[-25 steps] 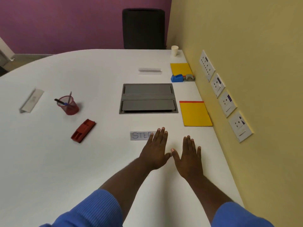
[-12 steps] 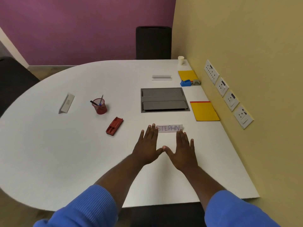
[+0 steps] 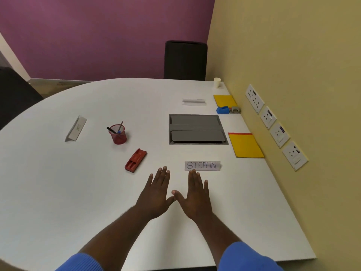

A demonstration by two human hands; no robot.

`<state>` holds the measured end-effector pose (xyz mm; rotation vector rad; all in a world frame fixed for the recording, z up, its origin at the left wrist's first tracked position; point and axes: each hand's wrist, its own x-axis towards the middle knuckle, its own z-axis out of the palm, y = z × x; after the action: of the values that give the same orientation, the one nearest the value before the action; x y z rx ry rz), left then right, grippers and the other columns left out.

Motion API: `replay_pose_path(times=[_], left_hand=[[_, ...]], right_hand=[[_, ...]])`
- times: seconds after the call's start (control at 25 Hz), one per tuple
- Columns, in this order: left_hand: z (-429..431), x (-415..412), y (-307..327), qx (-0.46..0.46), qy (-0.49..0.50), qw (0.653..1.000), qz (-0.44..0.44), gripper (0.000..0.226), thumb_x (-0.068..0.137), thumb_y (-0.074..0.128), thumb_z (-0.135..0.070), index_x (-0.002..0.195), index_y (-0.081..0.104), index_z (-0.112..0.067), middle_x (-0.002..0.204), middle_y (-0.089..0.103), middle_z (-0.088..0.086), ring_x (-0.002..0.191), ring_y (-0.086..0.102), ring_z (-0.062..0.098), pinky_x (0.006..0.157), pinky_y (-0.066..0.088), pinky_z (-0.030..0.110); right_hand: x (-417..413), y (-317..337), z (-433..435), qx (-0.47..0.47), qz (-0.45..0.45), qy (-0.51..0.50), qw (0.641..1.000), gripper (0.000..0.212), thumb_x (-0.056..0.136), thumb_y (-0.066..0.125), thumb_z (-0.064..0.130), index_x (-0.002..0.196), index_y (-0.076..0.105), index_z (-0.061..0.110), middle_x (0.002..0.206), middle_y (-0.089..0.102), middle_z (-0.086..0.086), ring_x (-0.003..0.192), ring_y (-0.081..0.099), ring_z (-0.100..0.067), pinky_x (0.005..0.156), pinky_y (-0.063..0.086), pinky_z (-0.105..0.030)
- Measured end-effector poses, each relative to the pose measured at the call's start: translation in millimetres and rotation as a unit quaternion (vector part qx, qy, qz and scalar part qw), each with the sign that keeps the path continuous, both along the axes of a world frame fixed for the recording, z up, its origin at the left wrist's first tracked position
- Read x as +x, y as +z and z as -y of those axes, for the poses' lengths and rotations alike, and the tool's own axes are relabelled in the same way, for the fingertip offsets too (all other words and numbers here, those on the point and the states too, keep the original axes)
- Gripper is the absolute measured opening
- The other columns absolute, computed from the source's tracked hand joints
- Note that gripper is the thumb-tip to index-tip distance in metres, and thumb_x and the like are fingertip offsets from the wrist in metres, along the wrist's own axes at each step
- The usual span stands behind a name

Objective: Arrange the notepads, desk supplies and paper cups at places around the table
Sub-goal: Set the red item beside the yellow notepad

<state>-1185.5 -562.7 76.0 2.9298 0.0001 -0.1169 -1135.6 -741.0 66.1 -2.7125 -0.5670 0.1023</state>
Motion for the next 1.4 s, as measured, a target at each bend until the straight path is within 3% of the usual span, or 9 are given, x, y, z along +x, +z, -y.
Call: replay_pose_path(times=[0.16, 0.32, 0.68, 0.84, 1.08, 1.2, 1.28, 1.36, 1.4], left_hand=[[-53.6, 25.3, -25.7, -0.023, -0.043, 0.999, -0.019, 0.088, 0.102, 0.032, -0.063, 0.162, -0.009, -0.014, 0.166, -0.024, 0.004, 0.156, -0.020, 0.023, 0.126, -0.010, 0.040], [-129.0, 46.0, -50.2, -0.018, -0.073, 0.996, -0.055, 0.090, 0.102, 0.037, -0.060, 0.163, -0.005, -0.010, 0.164, -0.024, 0.004, 0.159, -0.013, 0.025, 0.127, -0.005, 0.041], [-241.6, 101.7, -96.6, -0.125, 0.064, 0.980, -0.142, 0.100, 0.097, 0.051, -0.063, 0.163, 0.000, -0.006, 0.172, 0.000, 0.012, 0.159, 0.002, 0.030, 0.128, 0.008, 0.046], [-260.5, 133.0, -116.0, -0.294, 0.166, 0.925, -0.171, 0.083, 0.093, 0.067, -0.043, 0.157, 0.025, -0.011, 0.161, 0.036, 0.011, 0.150, 0.035, 0.033, 0.118, 0.033, 0.043], [-277.2, 150.7, -128.6, -0.379, 0.216, 0.874, -0.215, 0.083, 0.095, 0.045, -0.054, 0.165, 0.012, -0.023, 0.170, 0.020, 0.000, 0.156, 0.024, 0.023, 0.126, 0.023, 0.040], [-272.2, 151.8, -120.1, -0.440, 0.240, 0.838, -0.216, 0.078, 0.083, 0.045, -0.057, 0.155, 0.038, -0.030, 0.145, 0.055, -0.014, 0.135, 0.052, 0.019, 0.109, 0.043, 0.034], [-265.1, 153.0, -120.0, -0.472, 0.261, 0.815, -0.211, 0.036, 0.083, 0.049, -0.053, 0.114, 0.061, -0.038, 0.101, 0.068, -0.032, 0.104, 0.064, 0.011, 0.085, 0.047, 0.025], [-256.1, 152.1, -116.7, -0.524, 0.278, 0.782, -0.193, 0.001, 0.089, 0.054, -0.043, 0.090, 0.053, -0.044, 0.081, 0.066, -0.040, 0.092, 0.061, 0.004, 0.079, 0.045, 0.020], [-252.8, 150.8, -114.9, -0.541, 0.285, 0.769, -0.187, 0.008, 0.095, 0.055, -0.036, 0.096, 0.056, -0.044, 0.087, 0.069, -0.036, 0.097, 0.062, 0.008, 0.084, 0.048, 0.022]], right_hand=[[13.2, -27.6, -60.8, 0.009, -0.007, -0.047, 0.999, 0.106, 0.085, 0.018, 0.086, 0.162, -0.002, 0.016, 0.169, -0.003, 0.001, 0.156, -0.008, -0.016, 0.124, -0.011, -0.041], [20.2, -56.9, -132.4, 0.028, -0.049, -0.085, 0.995, 0.105, 0.088, 0.040, 0.078, 0.162, 0.005, 0.011, 0.169, 0.004, -0.004, 0.157, 0.001, -0.019, 0.124, -0.004, -0.037], [55.4, -97.1, -249.9, 0.077, -0.126, -0.162, 0.976, 0.104, 0.089, 0.057, 0.068, 0.160, 0.013, 0.006, 0.168, 0.016, -0.011, 0.156, 0.014, -0.023, 0.126, 0.011, -0.035], [78.7, -118.3, -281.5, 0.125, -0.169, -0.212, 0.954, 0.097, 0.092, 0.062, 0.056, 0.161, 0.012, 0.009, 0.168, 0.017, -0.008, 0.155, 0.016, -0.020, 0.124, 0.013, -0.030], [100.1, -134.3, -317.4, 0.149, -0.209, -0.225, 0.940, 0.091, 0.093, 0.065, 0.049, 0.161, 0.017, 0.012, 0.165, 0.026, -0.007, 0.152, 0.024, -0.022, 0.121, 0.022, -0.033], [107.4, -130.1, -327.3, 0.160, -0.198, -0.230, 0.939, 0.081, 0.093, 0.066, 0.040, 0.157, 0.028, 0.010, 0.157, 0.041, -0.010, 0.146, 0.037, -0.026, 0.118, 0.032, -0.036], [113.0, -127.3, -333.6, 0.156, -0.178, -0.226, 0.945, 0.069, 0.094, 0.063, 0.034, 0.153, 0.036, 0.009, 0.145, 0.053, -0.011, 0.135, 0.050, -0.029, 0.112, 0.042, -0.040], [115.3, -124.0, -336.5, 0.146, -0.171, -0.240, 0.944, 0.067, 0.095, 0.063, 0.031, 0.152, 0.036, 0.009, 0.140, 0.056, -0.011, 0.129, 0.054, -0.029, 0.106, 0.046, -0.042], [115.2, -122.7, -335.2, 0.145, -0.175, -0.249, 0.942, 0.069, 0.094, 0.064, 0.030, 0.153, 0.035, 0.009, 0.140, 0.056, -0.012, 0.128, 0.053, -0.030, 0.106, 0.047, -0.042]])
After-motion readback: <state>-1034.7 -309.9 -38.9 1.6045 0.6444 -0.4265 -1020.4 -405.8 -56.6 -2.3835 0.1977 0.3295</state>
